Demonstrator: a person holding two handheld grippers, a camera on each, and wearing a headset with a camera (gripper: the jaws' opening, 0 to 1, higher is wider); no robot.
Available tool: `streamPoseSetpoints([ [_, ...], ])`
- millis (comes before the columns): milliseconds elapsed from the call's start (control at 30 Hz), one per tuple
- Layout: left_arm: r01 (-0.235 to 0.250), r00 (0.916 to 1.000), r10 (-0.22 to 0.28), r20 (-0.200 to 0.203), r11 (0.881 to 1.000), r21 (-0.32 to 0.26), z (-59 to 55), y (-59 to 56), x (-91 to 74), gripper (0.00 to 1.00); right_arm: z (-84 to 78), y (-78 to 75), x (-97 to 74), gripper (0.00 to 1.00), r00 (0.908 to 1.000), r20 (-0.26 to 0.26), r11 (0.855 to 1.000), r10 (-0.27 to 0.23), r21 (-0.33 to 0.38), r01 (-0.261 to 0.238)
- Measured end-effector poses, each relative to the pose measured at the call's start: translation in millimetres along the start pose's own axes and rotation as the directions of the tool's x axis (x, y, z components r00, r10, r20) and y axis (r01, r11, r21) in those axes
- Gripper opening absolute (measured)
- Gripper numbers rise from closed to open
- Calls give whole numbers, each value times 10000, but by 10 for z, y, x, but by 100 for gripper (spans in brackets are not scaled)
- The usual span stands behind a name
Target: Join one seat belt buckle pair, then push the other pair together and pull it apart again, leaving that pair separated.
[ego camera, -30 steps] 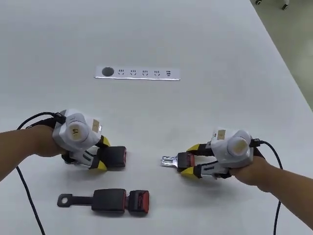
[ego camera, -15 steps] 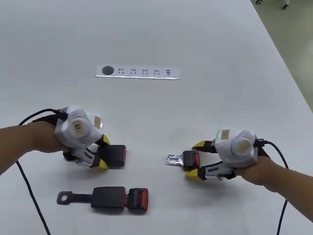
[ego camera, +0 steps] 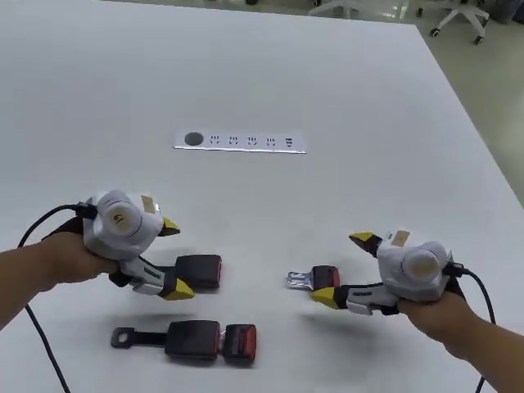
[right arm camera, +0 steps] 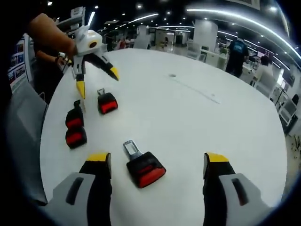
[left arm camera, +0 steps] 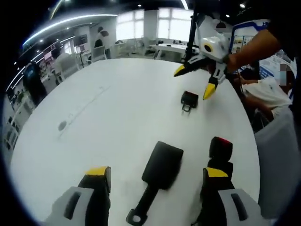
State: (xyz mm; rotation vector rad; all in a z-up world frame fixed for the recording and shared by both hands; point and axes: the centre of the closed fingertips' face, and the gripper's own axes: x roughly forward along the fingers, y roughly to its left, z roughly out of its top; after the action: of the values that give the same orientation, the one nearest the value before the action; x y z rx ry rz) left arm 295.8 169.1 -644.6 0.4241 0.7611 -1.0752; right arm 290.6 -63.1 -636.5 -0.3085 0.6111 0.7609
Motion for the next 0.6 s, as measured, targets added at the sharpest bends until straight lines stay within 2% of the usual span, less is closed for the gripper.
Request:
streamPoseSetpoints([
  [33,-420,9988,420,267,9991,-33,33,61,-45,88,21,-1,-28,82,9997,114,9997,-223,-36,224],
  [67,-722,9939,771,793,9954,-630,88,90,-126,88,44,16,-67,83,9992,204,9994,-343,-23,344],
  [100,-843,9894,959,1093,9908,-1059,113,99,-178,88,69,13,-99,83,9979,335,9984,-554,103,551],
  [167,-1528,9785,1654,1232,9826,-1053,113,141,-330,92,137,-4,-181,86,9917,606,9931,-1134,376,1113],
  [200,-1681,9728,1852,1394,9777,-1261,118,122,-409,93,168,2,-220,87,9878,726,9885,-1379,718,1328],
  [233,-1701,9684,1976,1524,9696,-1761,111,89,-446,94,203,33,-250,87,9853,928,9863,-1434,958,1345],
  [267,-1755,9653,2085,1575,9638,-2006,99,68,-479,97,225,63,-279,87,9843,1007,9856,-1449,1021,1347],
  [300,-2091,9586,2394,1540,9593,-1898,50,73,-544,100,228,103,-320,87,9825,987,9846,-1583,910,1495],
  [333,-2390,9459,2780,1674,9458,-2199,40,90,-600,100,209,105,-319,87,9808,989,9826,-1679,974,1584],
  [367,-2177,9384,2770,2067,9382,-2690,33,40,-637,100,215,129,-352,87,9756,1119,9758,-1887,1328,1735],
  [400,-2129,9352,2836,2120,9289,-3031,4,9,-669,100,225,182,-368,88,9725,1265,9733,-1958,1463,1769],
  [433,-2355,9257,3148,2100,9136,-3314,-15,-15,-728,100,237,229,-405,89,9679,1368,9715,-2109,1391,1921],
  [467,-2456,9168,3312,2232,9083,-3387,-26,-30,-774,100,237,291,-432,90,9666,1375,9703,-2164,1401,1973],
  [500,-2504,9048,3489,2441,8996,-3577,-8,-91,-847,100,235,339,-450,90,9672,1371,9695,-2137,1517,1927],
  [567,-2526,9008,3592,2439,8905,-3784,-60,-159,-918,100,226,415,-495,89,9616,1510,9658,-2291,1585,2052],
  [600,-2557,8934,3675,2585,8890,-3799,-67,-194,-956,100,221,478,-498,86,9648,1511,9642,-2152,1895,1854],
])
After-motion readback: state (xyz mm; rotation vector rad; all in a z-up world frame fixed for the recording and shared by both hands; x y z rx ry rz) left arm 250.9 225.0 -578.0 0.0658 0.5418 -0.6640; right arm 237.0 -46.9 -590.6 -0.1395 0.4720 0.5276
